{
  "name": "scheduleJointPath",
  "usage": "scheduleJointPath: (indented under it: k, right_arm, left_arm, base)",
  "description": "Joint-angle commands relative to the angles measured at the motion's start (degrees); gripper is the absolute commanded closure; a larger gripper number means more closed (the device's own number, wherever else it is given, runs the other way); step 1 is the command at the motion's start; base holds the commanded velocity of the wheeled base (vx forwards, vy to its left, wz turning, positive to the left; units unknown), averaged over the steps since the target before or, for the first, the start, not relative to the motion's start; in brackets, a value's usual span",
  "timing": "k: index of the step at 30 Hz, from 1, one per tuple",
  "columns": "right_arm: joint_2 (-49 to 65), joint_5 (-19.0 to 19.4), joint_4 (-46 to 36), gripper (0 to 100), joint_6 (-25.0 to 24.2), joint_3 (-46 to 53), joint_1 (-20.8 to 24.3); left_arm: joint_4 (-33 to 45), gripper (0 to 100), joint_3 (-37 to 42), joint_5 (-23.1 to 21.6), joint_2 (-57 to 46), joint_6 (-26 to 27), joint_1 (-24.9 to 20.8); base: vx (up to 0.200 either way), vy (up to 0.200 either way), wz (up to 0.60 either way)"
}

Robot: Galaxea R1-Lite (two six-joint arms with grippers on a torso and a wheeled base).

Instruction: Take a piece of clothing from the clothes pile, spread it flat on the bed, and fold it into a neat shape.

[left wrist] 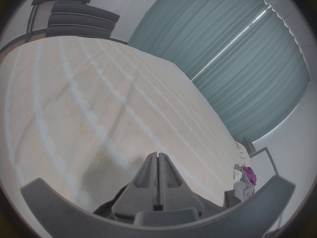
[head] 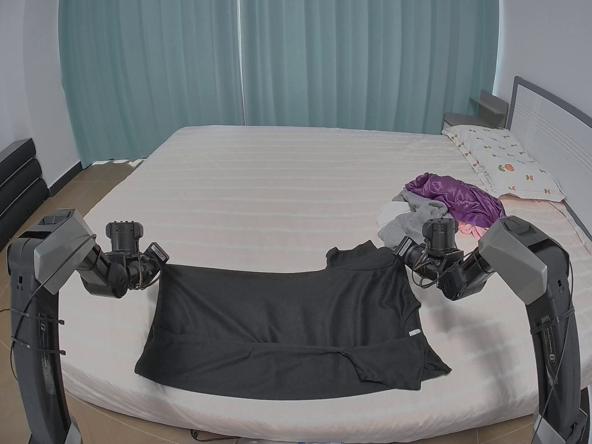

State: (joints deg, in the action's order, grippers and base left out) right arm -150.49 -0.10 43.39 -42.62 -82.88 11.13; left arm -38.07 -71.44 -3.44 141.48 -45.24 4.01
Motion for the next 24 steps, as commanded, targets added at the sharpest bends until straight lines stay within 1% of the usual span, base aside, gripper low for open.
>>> scheduleJointPath:
  k: [1,7,10,24]
  right_arm:
    - [3.4,1.4,0.9,100,-0.1,3.2,-1.1]
    - [4.2,2.4,1.9,100,-0.2,4.2,-1.4]
    - [4.9,3.9,2.1,100,-0.2,6.4,-1.5]
    - [4.9,4.1,3.5,100,-0.1,7.3,-1.5]
  left_arm:
    - [-0.2,100,0.5,0.0,-1.8,-0.6,0.4]
    - [-0.2,100,0.6,0.0,-2.3,-1.1,1.1]
    - [-0.2,100,1.8,-0.3,-3.1,-1.2,1.5]
    - [-0.2,100,2.2,-0.5,-3.8,-1.0,2.0]
  base:
    - [0.000,0.000,0.00]
    - [0.000,0.000,0.00]
    - [0.000,0.000,0.00]
    - [0.000,0.000,0.00]
